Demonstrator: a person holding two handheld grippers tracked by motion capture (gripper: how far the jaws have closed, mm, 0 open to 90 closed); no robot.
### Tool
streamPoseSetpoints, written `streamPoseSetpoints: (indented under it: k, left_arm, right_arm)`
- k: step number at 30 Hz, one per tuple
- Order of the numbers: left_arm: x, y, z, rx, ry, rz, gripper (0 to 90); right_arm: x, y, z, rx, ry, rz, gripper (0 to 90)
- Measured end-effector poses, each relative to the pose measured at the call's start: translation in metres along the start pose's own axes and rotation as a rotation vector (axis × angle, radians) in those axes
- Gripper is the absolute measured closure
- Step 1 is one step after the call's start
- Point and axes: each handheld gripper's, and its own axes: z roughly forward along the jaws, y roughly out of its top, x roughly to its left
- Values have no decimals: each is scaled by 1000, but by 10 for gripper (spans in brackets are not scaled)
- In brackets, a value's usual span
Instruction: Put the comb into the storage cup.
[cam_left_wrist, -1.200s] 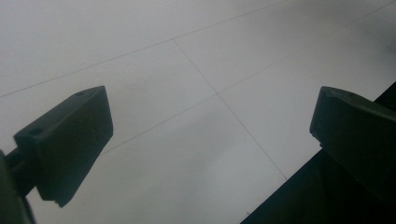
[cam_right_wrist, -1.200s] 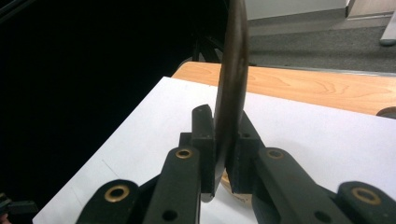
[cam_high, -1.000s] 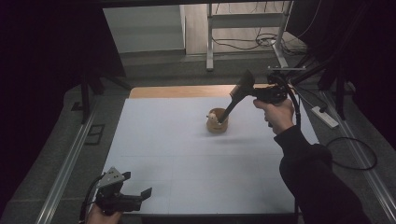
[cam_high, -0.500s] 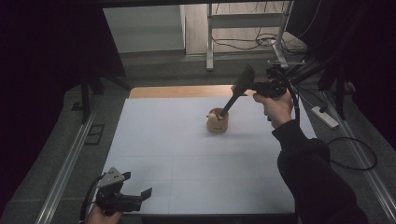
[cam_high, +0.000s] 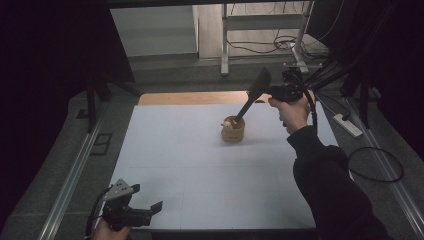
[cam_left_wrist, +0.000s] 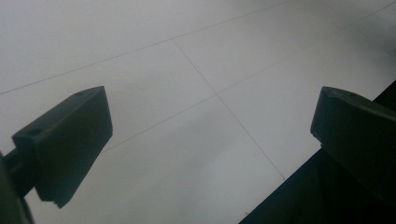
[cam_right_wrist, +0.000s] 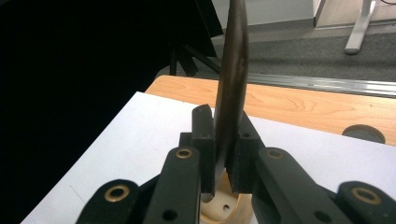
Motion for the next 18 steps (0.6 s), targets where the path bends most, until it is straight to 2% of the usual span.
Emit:
streamPoseSetpoints:
  k: [18]
  left_arm:
    - [0,0,0,1,-1,2,0]
  right_arm:
    - [0,-13,24,25,-26,-11,832]
